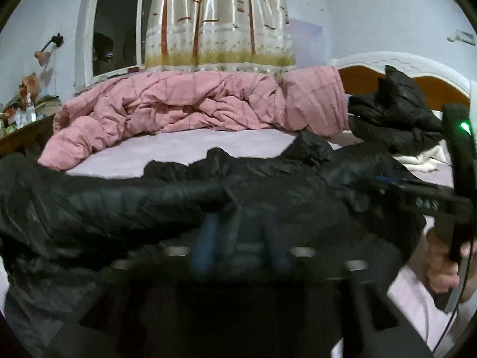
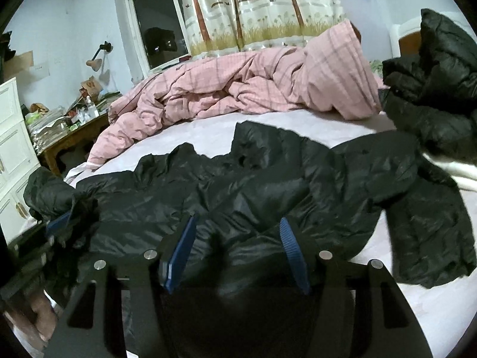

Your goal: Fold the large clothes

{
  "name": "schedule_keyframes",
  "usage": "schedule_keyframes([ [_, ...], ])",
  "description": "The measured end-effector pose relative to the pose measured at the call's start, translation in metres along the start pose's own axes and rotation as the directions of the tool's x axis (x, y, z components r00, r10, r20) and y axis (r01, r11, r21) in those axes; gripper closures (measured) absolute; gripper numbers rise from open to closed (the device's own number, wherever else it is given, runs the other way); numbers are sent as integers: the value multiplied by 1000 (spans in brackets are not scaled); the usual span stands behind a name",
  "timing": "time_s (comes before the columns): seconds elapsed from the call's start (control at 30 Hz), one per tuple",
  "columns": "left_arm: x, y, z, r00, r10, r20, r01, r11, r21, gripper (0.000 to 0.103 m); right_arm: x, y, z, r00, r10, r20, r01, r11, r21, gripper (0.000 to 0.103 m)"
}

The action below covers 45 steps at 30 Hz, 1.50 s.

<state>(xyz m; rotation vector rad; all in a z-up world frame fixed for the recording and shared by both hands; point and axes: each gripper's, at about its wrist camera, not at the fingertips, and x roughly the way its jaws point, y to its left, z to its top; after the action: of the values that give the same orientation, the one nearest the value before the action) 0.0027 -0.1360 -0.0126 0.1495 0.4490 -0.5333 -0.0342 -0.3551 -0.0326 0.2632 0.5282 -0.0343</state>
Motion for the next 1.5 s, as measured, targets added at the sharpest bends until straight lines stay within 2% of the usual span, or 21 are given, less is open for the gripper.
schedule_keyframes([
  [0.03,-1,1,-3,1000,6,-6,-7,1000,-9,26,1,1,-1,1000,2,-3,-2,1000,-3,43],
  [0.1,-7,3,-5,999,53,1,-53,998,-22,22,3,2,-2,1000,-6,-11,6,1000,-2,42],
  [0.17,-16,8,-6,999,21,32,-20,999,-35,17,5,2,-4,1000,-13,-22,14,1000,6,38],
  [0.23,-29,16,-7,995,35,90,-30,998,-57,9,11,2,-6,998,-37,-47,37,999,7,37],
  [0.33,-56,36,-12,970,102,219,-68,985,-157,0,19,1,-8,996,-39,-78,39,999,3,37],
  [0.43,-81,56,-21,942,148,300,-78,969,-234,0,13,0,-7,998,-28,-54,28,1000,11,37],
  [0.53,-93,76,-37,929,195,315,-108,955,-275,0,6,4,-7,999,-28,-21,28,1000,-7,37],
  [0.63,-83,101,-53,941,225,254,-115,915,-386,0,-2,16,-6,1000,29,-7,-29,998,-48,37],
  [0.7,-79,108,-53,947,218,236,-106,905,-412,0,-9,24,-5,990,139,-16,-139,990,-21,38],
  [0.8,-82,106,-54,942,222,251,-109,911,-399,0,-10,47,-5,952,301,-56,-300,954,21,38],
  [0.9,-84,105,-56,938,232,257,-118,912,-394,0,-10,85,-3,941,326,-85,-328,945,-4,37],
  [0.97,-84,107,-56,937,242,252,-123,905,-408,0,-9,106,-2,921,378,-93,-379,925,-2,38],
  [1.0,-85,109,-57,935,260,241,-140,895,-424,0,-5,117,-1,904,413,-109,-414,910,13,37],
  [1.07,-85,116,-59,929,304,210,-177,865,-469,0,5,134,-1,889,436,-140,-436,899,26,37],
  [1.17,-87,125,-64,928,307,209,-161,840,-518,0,20,153,-6,886,426,-185,-430,903,22,37],
  [1.23,-83,127,-64,935,292,200,-151,841,-520,0,21,162,-10,889,425,-173,-434,901,-14,39],
  [1.3,-78,126,-63,941,287,179,-162,847,-506,0,19,173,-12,928,355,-114,-366,926,-94,46],
  [1.37,-79,122,-62,938,289,189,-164,854,-494,0,24,181,-13,937,326,-121,-341,930,-135,75],
  [1.4,-81,121,-61,936,293,197,-164,855,-492,0,29,185,-14,932,327,-157,-349,926,-143,81],
  [1.43,-82,120,-61,934,295,201,-164,855,-492,0,32,187,-15,936,305,-177,-332,931,-152,97],
  [1.5,-80,121,-61,938,285,197,-156,855,-495,0,31,184,-14,961,218,-171,-248,952,-178,100],
])
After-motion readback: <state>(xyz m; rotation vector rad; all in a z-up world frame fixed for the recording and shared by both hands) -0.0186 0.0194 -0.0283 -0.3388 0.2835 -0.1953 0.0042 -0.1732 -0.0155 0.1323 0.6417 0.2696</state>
